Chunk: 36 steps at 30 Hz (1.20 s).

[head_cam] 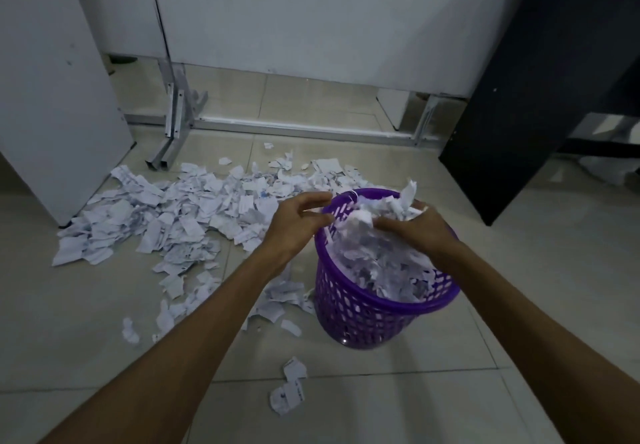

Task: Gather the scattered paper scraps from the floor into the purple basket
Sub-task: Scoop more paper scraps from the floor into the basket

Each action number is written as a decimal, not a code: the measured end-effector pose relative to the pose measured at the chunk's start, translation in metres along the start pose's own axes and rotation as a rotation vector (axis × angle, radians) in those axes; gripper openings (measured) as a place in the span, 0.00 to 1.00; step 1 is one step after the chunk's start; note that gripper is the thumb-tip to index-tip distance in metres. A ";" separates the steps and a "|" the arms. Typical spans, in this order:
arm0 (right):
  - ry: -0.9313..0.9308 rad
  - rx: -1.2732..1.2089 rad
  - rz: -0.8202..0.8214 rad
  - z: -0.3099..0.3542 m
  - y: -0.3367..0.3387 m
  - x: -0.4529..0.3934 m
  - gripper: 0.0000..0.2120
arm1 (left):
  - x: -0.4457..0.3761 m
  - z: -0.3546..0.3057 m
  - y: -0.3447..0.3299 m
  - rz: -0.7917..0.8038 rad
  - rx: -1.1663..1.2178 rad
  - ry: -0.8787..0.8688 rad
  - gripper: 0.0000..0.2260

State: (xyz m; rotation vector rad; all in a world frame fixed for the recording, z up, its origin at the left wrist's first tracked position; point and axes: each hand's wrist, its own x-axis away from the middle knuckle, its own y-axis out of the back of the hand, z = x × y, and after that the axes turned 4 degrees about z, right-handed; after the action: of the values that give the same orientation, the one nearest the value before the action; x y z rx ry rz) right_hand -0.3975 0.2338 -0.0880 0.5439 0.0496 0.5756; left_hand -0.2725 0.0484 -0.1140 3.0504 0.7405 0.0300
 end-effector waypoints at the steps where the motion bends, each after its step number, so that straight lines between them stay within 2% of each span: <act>1: 0.042 0.076 0.074 -0.006 -0.001 0.002 0.15 | 0.002 0.004 0.000 -0.040 -0.069 0.003 0.16; 3: 0.088 0.256 0.212 -0.013 0.001 0.003 0.29 | 0.004 0.013 -0.004 -0.105 -0.167 0.022 0.18; 5: 0.062 0.401 0.269 -0.014 0.006 -0.003 0.41 | 0.005 0.022 -0.005 -0.129 -0.175 0.048 0.21; 8: 0.032 0.492 0.313 -0.011 0.020 -0.011 0.50 | 0.005 0.026 -0.009 -0.157 -0.122 0.121 0.24; 10: 0.054 0.511 0.270 -0.007 0.024 -0.013 0.53 | 0.004 0.026 -0.011 -0.168 -0.055 0.221 0.27; 13: 0.130 0.727 0.221 -0.016 0.017 -0.018 0.49 | 0.006 0.026 -0.016 -0.051 -0.056 0.375 0.16; 16: 0.061 0.761 0.356 -0.037 -0.004 -0.019 0.45 | 0.011 0.030 -0.024 0.052 -0.062 0.438 0.07; 19: -0.018 0.749 0.481 -0.059 -0.024 -0.016 0.42 | 0.010 0.036 -0.028 0.044 -0.025 0.417 0.08; 22: -0.042 0.877 0.570 -0.073 -0.038 -0.018 0.41 | 0.006 0.041 -0.030 -0.001 -0.026 0.387 0.10; 24: -0.095 0.943 0.652 -0.075 -0.042 -0.021 0.41 | 0.004 0.045 -0.031 -0.021 -0.017 0.372 0.08; 27: -0.200 0.905 0.748 -0.066 -0.037 -0.026 0.41 | 0.000 0.048 -0.032 -0.039 -0.009 0.336 0.06; 30: -0.222 0.798 0.665 -0.047 -0.018 -0.028 0.48 | -0.004 0.046 -0.032 -0.041 -0.005 0.314 0.07; 33: -0.151 0.702 0.540 -0.032 0.011 -0.036 0.48 | -0.010 0.044 -0.032 -0.049 -0.034 0.294 0.07; 34: -0.115 0.642 0.497 -0.029 0.022 -0.040 0.45 | -0.012 0.043 -0.033 -0.051 -0.048 0.291 0.08; 36: -0.005 0.560 0.373 -0.027 0.039 -0.042 0.32 | -0.016 0.041 -0.035 -0.054 -0.089 0.296 0.09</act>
State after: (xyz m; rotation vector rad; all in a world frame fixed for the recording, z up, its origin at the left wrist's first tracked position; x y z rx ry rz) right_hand -0.4576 0.2521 -0.0960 1.1129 0.1074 0.9329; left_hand -0.3019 0.0717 -0.1556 2.9720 0.8084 0.5100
